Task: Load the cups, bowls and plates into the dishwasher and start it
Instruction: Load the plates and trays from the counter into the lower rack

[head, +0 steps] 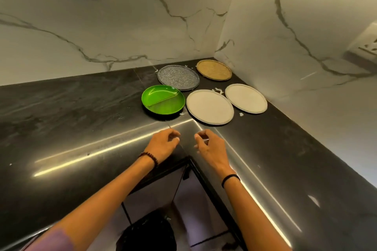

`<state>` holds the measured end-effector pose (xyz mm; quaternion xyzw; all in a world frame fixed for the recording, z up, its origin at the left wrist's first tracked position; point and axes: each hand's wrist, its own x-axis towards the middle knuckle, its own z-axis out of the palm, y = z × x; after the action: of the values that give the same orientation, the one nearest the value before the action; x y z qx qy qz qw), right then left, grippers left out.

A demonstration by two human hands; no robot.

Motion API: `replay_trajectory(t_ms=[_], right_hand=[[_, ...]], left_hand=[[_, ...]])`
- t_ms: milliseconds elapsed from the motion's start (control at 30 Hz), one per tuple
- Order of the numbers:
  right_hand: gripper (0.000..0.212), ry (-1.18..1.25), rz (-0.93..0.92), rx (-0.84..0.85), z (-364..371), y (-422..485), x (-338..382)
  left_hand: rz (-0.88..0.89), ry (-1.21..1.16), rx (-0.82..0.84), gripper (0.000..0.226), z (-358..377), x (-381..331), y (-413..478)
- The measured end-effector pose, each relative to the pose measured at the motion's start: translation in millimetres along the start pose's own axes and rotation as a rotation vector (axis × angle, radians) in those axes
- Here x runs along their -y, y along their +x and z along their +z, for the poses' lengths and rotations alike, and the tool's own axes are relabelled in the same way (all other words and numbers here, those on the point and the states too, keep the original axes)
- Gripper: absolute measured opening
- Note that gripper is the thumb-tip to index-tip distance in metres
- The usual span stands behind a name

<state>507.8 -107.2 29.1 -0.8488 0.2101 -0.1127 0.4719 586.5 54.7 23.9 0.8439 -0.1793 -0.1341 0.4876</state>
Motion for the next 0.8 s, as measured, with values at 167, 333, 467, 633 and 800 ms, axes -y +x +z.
replay_trajectory(t_ms=[167,333,467,633,800], right_hand=[[0.016,0.19,0.157,0.092,43.7,52.6,1.9],[0.02,0.443,0.344,0.118,87.6,80.5,12.3],[0.029,0.53,0.454,0.05,109.1,103.5,21.1],[0.027,0.671,0.599,0.03,119.3,135.2,34.1],[0.033,0.546,0.598,0.035,128.8,149.7,30.2]], left_hand=[[-0.308,-0.317,-0.174,0.01,-15.6,32.1,43.4],[-0.416,-0.431,-0.293,0.036,-36.3,46.5,84.1],[-0.486,-0.532,-0.203,0.032,-47.1,46.6,111.1],[-0.545,-0.629,-0.183,0.03,-54.3,45.2,133.4],[-0.524,-0.711,-0.195,0.03,-54.1,56.4,139.3]])
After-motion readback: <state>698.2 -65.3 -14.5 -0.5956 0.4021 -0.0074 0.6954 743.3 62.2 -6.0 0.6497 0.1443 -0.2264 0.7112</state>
